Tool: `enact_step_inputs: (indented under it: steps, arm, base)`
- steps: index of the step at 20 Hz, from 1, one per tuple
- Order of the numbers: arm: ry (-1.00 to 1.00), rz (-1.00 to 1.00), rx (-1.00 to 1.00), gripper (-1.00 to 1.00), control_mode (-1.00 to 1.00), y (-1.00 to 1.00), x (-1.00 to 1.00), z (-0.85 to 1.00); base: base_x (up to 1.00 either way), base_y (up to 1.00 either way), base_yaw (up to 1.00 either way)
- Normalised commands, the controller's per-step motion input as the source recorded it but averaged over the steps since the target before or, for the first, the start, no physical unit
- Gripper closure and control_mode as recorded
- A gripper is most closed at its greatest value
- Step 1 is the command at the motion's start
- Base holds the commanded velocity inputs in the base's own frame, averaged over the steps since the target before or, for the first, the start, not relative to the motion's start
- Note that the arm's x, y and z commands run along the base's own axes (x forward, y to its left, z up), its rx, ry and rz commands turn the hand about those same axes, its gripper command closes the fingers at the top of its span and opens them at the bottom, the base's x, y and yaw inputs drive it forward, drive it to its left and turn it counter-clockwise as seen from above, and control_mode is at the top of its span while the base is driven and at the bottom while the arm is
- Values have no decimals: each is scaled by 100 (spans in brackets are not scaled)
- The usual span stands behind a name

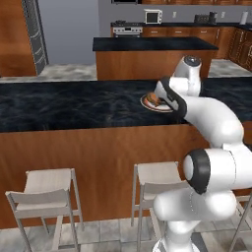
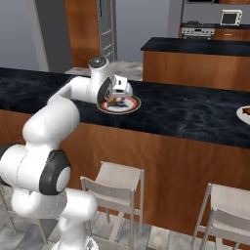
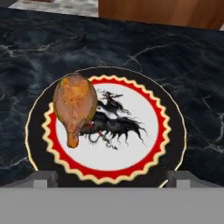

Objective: Take the chicken drumsticks from the pan and place one on each plate on the dining counter.

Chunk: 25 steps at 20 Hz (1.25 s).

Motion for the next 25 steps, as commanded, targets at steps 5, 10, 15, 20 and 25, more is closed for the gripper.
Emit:
enact_step_inputs:
  steps: [5, 10, 15, 20, 25]
  arm:
    - [0, -10, 0, -100, -100, -2, -100, 0]
    - [3, -10, 0, -100, -100, -2, -100, 0]
    - [1, -10, 0, -100, -100, 0, -100, -22]
    - [0, -6, 0, -100, -100, 19, -100, -50]
    - [16, -3, 1, -100, -100, 31, -46, -86]
  base:
    - [0, 0, 0]
    - [0, 0, 0]
    - [0, 0, 0]
    - [0, 0, 0]
    - [0, 0, 0]
